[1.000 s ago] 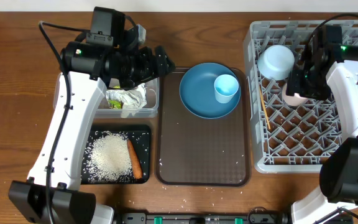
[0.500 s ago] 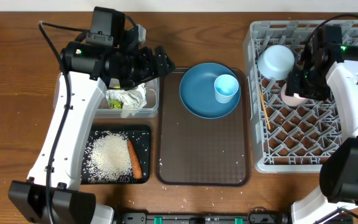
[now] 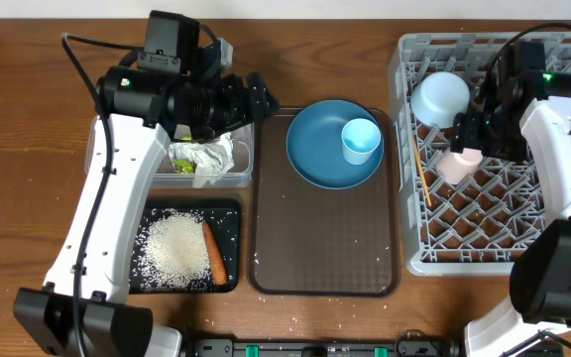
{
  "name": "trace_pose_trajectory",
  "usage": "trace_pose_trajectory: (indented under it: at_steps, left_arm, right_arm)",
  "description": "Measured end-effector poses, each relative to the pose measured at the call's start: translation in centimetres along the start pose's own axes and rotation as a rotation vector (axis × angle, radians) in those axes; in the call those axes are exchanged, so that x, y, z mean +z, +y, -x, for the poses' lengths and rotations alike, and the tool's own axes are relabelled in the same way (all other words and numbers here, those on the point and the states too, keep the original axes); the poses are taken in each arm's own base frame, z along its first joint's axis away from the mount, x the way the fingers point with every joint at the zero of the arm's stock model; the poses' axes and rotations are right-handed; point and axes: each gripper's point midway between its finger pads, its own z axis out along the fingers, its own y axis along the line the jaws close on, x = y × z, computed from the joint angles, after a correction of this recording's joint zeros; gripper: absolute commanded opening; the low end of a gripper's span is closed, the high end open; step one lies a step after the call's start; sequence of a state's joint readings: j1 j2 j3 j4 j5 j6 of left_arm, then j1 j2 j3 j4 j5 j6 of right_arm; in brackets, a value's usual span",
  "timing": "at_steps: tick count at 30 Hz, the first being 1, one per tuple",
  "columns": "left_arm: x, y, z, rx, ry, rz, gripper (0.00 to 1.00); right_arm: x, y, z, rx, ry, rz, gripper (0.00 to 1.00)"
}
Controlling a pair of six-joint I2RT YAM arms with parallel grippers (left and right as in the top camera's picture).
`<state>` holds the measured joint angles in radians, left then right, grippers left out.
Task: Sort waste into correct bins and load items into the dishwasher rack
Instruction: 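Grasp the light-blue cup on the blue plate with the left gripper and lift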
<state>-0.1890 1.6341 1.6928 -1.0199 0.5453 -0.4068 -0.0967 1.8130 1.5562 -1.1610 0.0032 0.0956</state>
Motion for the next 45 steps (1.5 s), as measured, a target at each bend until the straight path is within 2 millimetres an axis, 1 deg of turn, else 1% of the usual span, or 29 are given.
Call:
trace_pose_trajectory:
  at_steps: [3,6,8,11,12,15,18,21,26,27,29,33,35,38,40,44,45]
  left_arm:
    - [0.0,-0.4,0.4,-0.003,-0.017,-0.011,0.76]
    - [0.3,-1.0,0.4,0.006,-0.023,-0.02,0.68]
    - [0.8,-2.2,0.1,0.032,-0.024,-0.034,0.68]
    - [1.9,-4.1,-0.8,0.081,-0.037,-0.016,0.68]
    - [2.3,-4.7,-1.1,0.1,-0.046,-0.003,0.67]
    - [3.6,-6.5,-1.6,0.152,-0.087,0.026,0.64]
    - [5.5,-7.8,-1.8,0.19,-0.114,0.045,0.6]
    - [8.3,-7.9,-1.9,0.201,-0.113,0.079,0.58]
    - [13.8,-5.6,-2.2,0.148,-0.065,0.17,0.52]
    - [14.5,-5.2,-2.2,0.139,-0.06,0.181,0.51]
    - [16.6,-4.2,-2.2,0.121,-0.043,0.203,0.51]
    - [19.7,-3.3,-2.5,0.102,-0.009,0.199,0.5]
    - [21.0,-3.1,-2.8,0.096,0.013,0.187,0.5]
    - [22.4,-2.6,-3.4,0.082,0.048,0.183,0.5]
    - [22.9,-2.3,-3.7,0.077,0.063,0.185,0.5]
    - [23.1,-2.4,-3.9,0.079,0.071,0.18,0.49]
    - [23.1,-2.5,-4.0,0.082,0.071,0.178,0.46]
  right_arm:
    - [-0.1,0.4,-0.1,-0.001,0.005,0.024,0.73]
    - [-1.1,0.7,0.2,-0.002,-0.001,0.04,0.75]
    - [-2.6,0.8,0.9,-0.006,-0.031,0.048,0.77]
    - [-5.9,1.0,1.2,-0.012,-0.083,0.06,0.78]
    - [-7.3,1.0,1.1,-0.013,-0.105,0.064,0.78]
    - [-10.3,1.0,0.2,-0.015,-0.153,0.07,0.78]
    - [-12.2,0.8,-1.2,-0.017,-0.167,0.071,0.77]
    - [-12.5,0.7,-2.0,-0.016,-0.153,0.07,0.77]
    - [-12.4,0.7,-2.4,-0.016,-0.131,0.069,0.77]
    - [-12.3,0.7,-2.5,-0.016,-0.129,0.068,0.77]
    - [-12.3,0.7,-2.5,-0.016,-0.129,0.069,0.77]
    - [-12.3,0.7,-2.5,-0.016,-0.127,0.068,0.77]
    - [-12.3,0.7,-2.6,-0.016,-0.126,0.068,0.77]
    - [-12.3,0.7,-2.6,-0.016,-0.126,0.068,0.77]
    - [-12.3,0.7,-2.6,-0.016,-0.126,0.068,0.77]
    - [-12.3,0.7,-2.6,-0.015,-0.126,0.068,0.77]
    - [-12.3,0.7,-2.6,-0.015,-0.125,0.068,0.77]
